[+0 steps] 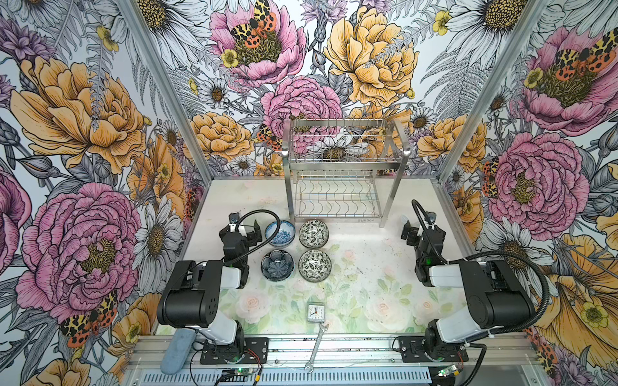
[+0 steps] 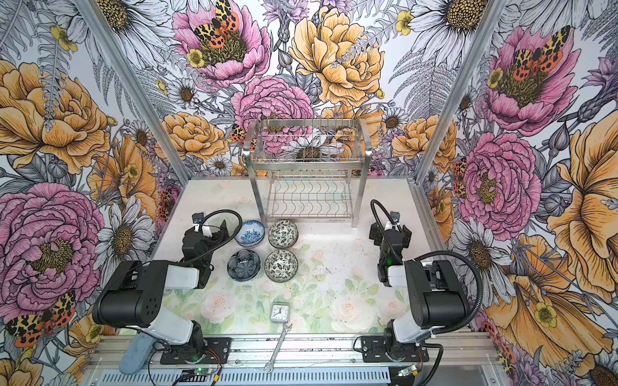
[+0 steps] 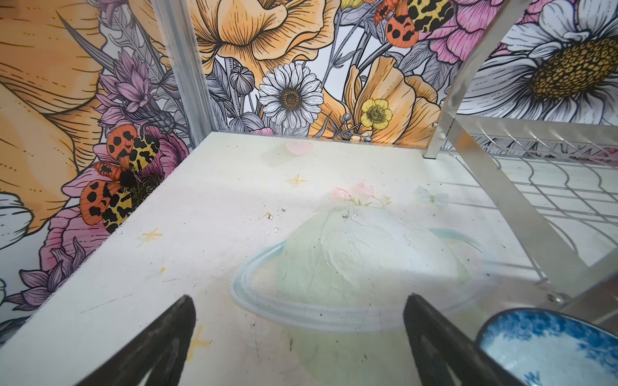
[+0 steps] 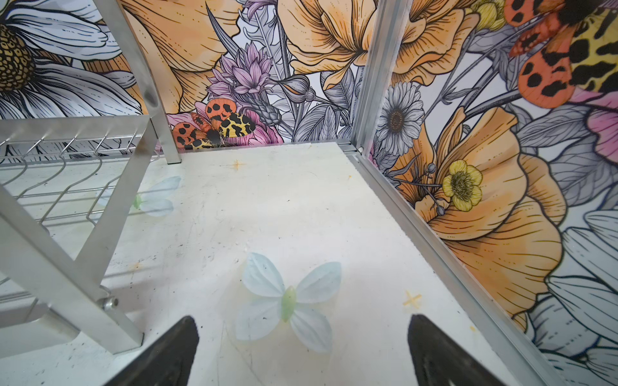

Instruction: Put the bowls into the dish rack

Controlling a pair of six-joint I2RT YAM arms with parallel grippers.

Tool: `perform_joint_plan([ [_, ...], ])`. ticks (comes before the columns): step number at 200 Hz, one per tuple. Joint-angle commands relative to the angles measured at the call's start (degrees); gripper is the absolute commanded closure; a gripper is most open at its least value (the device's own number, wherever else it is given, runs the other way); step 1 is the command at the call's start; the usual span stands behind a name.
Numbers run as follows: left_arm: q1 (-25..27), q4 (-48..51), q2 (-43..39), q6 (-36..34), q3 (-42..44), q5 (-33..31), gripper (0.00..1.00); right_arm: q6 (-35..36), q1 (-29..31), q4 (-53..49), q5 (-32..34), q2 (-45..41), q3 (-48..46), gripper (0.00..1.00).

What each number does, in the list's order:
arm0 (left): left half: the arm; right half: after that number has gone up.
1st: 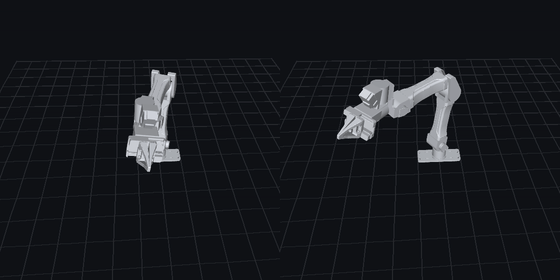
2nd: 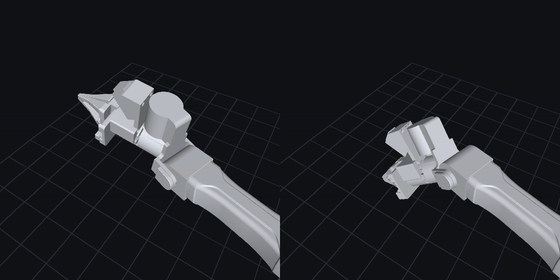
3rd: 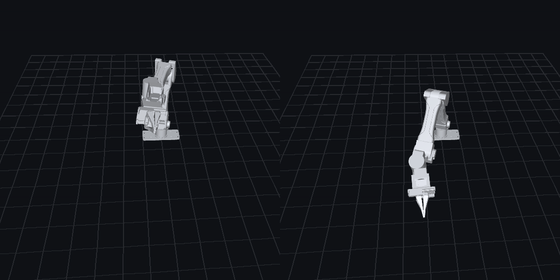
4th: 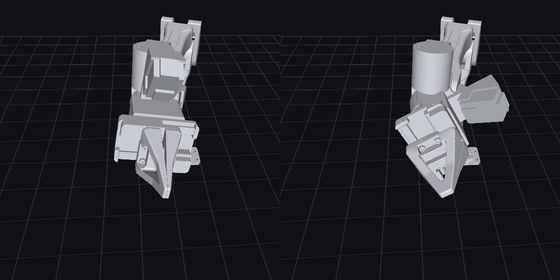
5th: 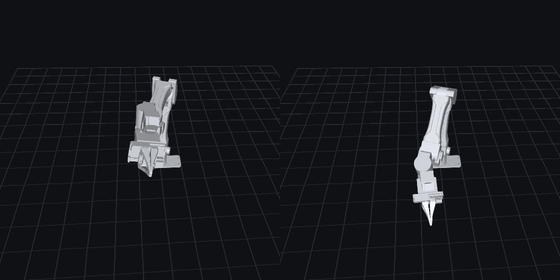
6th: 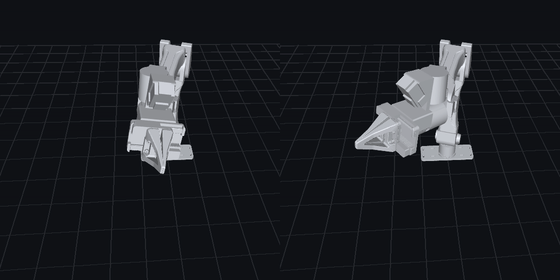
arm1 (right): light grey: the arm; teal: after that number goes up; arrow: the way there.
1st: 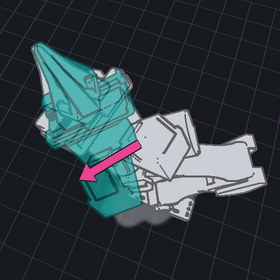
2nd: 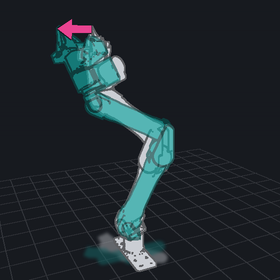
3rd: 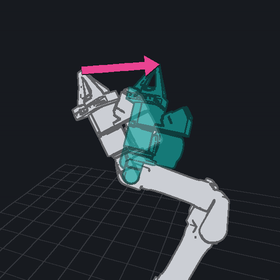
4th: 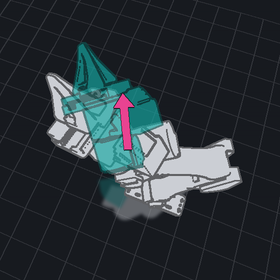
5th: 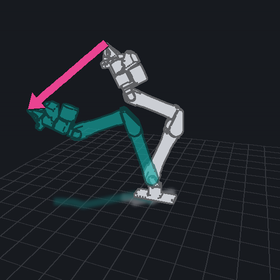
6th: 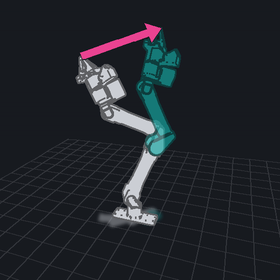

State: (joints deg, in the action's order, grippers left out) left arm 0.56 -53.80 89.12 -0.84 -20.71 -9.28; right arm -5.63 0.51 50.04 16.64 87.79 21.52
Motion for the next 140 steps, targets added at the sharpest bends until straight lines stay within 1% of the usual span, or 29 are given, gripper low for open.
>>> perform_joint_plan([
  [1,-0.13,0.19,-0.26,0.34,-1.09,1.11,0.01,-1.29,-0.11,1.28,-0.47,0.24,0.02,0.00],
  [80,-0.33,0.27,-0.26,0.41,-1.09,1.54,0.02,-1.23,-0.09,1.79,-0.43,0.12,-0.24,0.00],
  [88,-0.30,0.00,-0.46,0.49,-1.00,0.80,0.01,-0.92,0.10,2.57,0.16,0.01,-0.50,0.00],
  [94,-0.28,1.19,-1.79,1.00,-1.00,-0.21,0.01,-1.27,0.85,0.57,2.58,-1.00,-0.18,0.00],
  [107,-1.03,5.31,-7.03,2.06,-0.63,-0.54,0.01,0.47,1.80,0.72,2.31,-1.92,-0.33,0.00],
  [118,-1.04,7.82,-11.42,2.67,-0.01,-2.24,0.01,1.83,4.02,0.76,6.72,-3.14,-0.52,0.00],
  [121,-0.85,8.44,-12.50,2.78,0.09,-2.31,0.01,1.90,4.67,-0.80,9.40,-4.25,-0.14,0.00],
  [126,-0.53,9.51,-14.25,2.57,0.15,-4.62,0.01,1.59,5.50,-5.88,12.65,-6.56,1.09,0.00],
  [135,0.78,11.83,-16.98,1.54,-0.35,-6.64,0.01,-0.05,5.64,-17.02,14.37,-10.92,5.09,0.00],
  [140,1.94,13.53,-18.30,0.68,-0.97,-8.27,0.01,-0.79,5.64,-21.53,15.77,-12.92,7.23,0.00],
])
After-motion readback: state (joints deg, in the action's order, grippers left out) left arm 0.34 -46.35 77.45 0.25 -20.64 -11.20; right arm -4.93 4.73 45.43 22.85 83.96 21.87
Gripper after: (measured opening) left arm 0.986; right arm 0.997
